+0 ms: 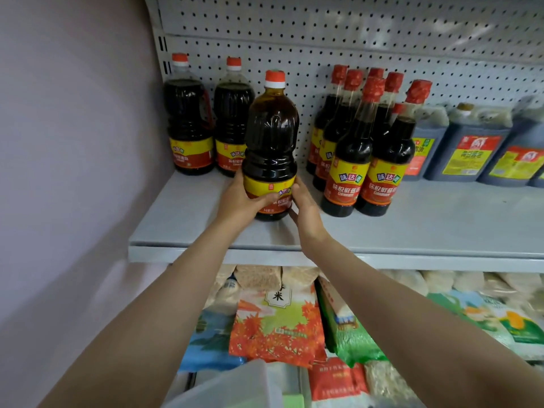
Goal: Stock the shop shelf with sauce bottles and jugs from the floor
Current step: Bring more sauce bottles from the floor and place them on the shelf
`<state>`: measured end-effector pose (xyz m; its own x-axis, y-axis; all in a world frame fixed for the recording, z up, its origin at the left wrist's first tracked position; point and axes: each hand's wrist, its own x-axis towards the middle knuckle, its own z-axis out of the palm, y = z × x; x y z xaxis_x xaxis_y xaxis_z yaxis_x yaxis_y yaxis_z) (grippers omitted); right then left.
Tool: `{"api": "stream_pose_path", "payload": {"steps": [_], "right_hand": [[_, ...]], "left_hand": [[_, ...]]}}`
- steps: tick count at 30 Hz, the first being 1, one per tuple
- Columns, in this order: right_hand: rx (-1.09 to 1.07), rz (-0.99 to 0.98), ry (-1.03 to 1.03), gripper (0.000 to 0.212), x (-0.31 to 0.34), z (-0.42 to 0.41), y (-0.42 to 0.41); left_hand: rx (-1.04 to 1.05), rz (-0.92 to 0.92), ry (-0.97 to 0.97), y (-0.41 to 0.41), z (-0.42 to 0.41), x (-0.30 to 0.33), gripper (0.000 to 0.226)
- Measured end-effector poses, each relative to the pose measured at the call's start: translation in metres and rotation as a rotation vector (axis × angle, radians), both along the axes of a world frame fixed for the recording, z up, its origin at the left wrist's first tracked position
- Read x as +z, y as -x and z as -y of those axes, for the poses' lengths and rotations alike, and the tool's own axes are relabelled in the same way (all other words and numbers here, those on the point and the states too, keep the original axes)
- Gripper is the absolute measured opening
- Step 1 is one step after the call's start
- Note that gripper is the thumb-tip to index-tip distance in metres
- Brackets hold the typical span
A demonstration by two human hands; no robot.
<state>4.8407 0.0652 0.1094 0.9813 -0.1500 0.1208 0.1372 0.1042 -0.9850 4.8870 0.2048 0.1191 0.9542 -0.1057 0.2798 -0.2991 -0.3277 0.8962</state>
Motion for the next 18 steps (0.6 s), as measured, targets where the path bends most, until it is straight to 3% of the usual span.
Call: {"api": "stream_pose_path", "payload": {"steps": [7, 14, 18], "right_hand": [[-0.082, -0.039, 0.043, 0.046, -0.007, 0.010, -0.012], [-0.150, -0.084, 0.091, 0.056, -0.011, 0.022, -0.048], [-0.144, -0.103, 0.090, 0.066, -0.009, 0.026, -0.068]], "left_hand": [[-0.115, -0.093, -0.028, -0.044, 0.000, 0.006, 0.078], [0.022, -0.068, 0.026, -0.079, 0.028, -0.002, 0.082], [0.220, 0.000, -0.046, -0.092, 0.046, -0.006, 0.062]]}}
